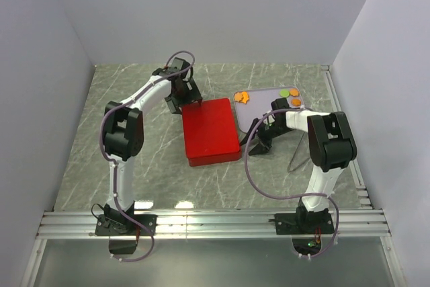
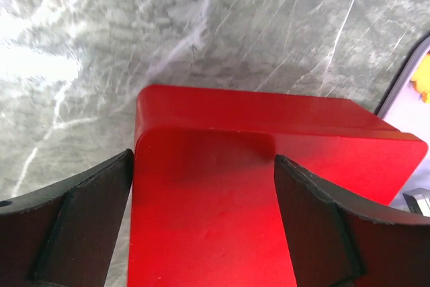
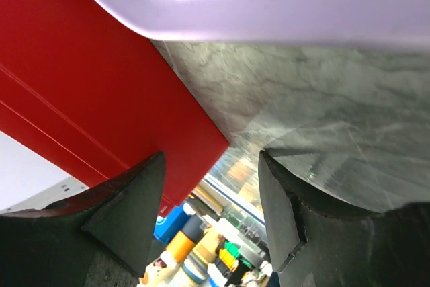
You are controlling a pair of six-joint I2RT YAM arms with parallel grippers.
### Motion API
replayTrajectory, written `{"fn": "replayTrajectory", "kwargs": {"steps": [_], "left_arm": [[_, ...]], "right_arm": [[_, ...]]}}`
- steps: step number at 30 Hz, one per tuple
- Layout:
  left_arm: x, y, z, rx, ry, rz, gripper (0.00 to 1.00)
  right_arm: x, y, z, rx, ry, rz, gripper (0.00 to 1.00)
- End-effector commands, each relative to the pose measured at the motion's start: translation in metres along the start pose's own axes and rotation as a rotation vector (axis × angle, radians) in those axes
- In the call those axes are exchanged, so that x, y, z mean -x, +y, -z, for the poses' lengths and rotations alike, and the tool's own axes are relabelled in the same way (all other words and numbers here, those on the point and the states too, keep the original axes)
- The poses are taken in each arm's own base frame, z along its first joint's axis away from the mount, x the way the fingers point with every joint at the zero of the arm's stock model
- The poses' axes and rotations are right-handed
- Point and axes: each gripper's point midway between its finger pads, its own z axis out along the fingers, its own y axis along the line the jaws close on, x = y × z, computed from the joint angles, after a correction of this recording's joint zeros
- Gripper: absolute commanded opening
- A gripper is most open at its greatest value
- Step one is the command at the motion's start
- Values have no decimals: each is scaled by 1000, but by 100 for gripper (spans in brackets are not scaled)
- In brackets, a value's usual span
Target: Pack the cookies
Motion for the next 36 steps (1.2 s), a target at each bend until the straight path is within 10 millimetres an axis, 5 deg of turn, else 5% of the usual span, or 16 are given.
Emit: {"fn": "replayTrajectory", "kwargs": {"steps": [1, 12, 17, 28, 36], "left_arm": [[-6, -1, 5, 3, 8, 65, 90], [-34, -18, 13, -76, 86, 77, 94], [-63, -5, 7, -80, 178, 121, 95], [-105, -11, 34, -154, 311, 214, 99], [-96, -11, 48, -178, 310, 217, 99]], "right_arm": [[10, 19, -4, 50, -13, 47, 65], [16, 46, -1, 140, -37, 77, 65], [24, 64, 2, 177, -64, 101, 65], [28, 78, 2, 223, -95, 96, 64], [24, 76, 6, 210, -103, 118, 64]]}}
